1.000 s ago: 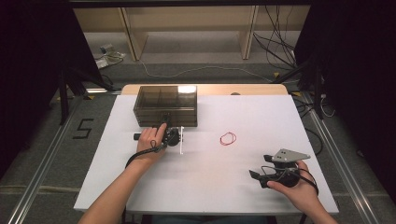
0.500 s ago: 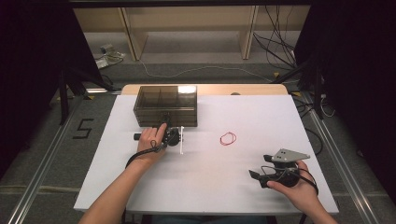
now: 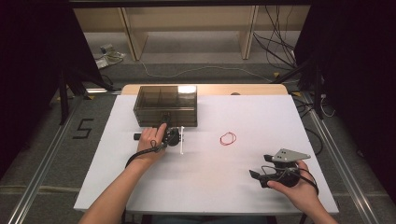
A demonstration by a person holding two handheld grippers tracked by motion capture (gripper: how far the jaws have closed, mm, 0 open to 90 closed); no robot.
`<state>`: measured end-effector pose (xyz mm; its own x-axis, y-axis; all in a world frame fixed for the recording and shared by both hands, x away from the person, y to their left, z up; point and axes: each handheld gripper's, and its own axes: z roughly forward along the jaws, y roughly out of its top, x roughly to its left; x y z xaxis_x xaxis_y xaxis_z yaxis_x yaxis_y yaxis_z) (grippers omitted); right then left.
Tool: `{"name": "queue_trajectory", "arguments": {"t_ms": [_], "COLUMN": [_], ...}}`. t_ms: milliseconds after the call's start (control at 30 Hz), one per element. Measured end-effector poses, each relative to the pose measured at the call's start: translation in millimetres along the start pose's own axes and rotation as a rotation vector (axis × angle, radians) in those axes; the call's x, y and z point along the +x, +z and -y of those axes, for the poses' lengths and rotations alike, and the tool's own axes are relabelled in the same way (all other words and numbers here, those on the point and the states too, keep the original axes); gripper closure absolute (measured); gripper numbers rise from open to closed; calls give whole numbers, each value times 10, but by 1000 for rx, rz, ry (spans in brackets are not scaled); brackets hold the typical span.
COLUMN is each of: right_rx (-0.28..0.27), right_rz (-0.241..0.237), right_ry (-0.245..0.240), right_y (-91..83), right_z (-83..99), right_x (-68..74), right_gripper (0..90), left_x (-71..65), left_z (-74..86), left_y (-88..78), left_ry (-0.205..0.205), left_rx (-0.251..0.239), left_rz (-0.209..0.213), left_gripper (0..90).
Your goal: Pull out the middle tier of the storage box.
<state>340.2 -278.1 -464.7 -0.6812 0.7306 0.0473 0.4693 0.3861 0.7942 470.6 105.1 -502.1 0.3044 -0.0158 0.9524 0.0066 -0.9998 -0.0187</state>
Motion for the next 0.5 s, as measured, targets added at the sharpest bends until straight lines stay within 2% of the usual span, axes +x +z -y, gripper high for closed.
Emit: {"name": "queue_trajectory", "arguments": {"t_ms": [500], "right_rx": [-1], "right_rz": [1], "right_ry": [1], "right_y": [-6], "right_z": [2], "right_x": [0], "right_gripper": [158], "left_x": [-5], "left_z": [1], "left_y": [-31], "left_ry": [9], "left_rx": [1], "left_rz": [0], "left_gripper": [807]}}
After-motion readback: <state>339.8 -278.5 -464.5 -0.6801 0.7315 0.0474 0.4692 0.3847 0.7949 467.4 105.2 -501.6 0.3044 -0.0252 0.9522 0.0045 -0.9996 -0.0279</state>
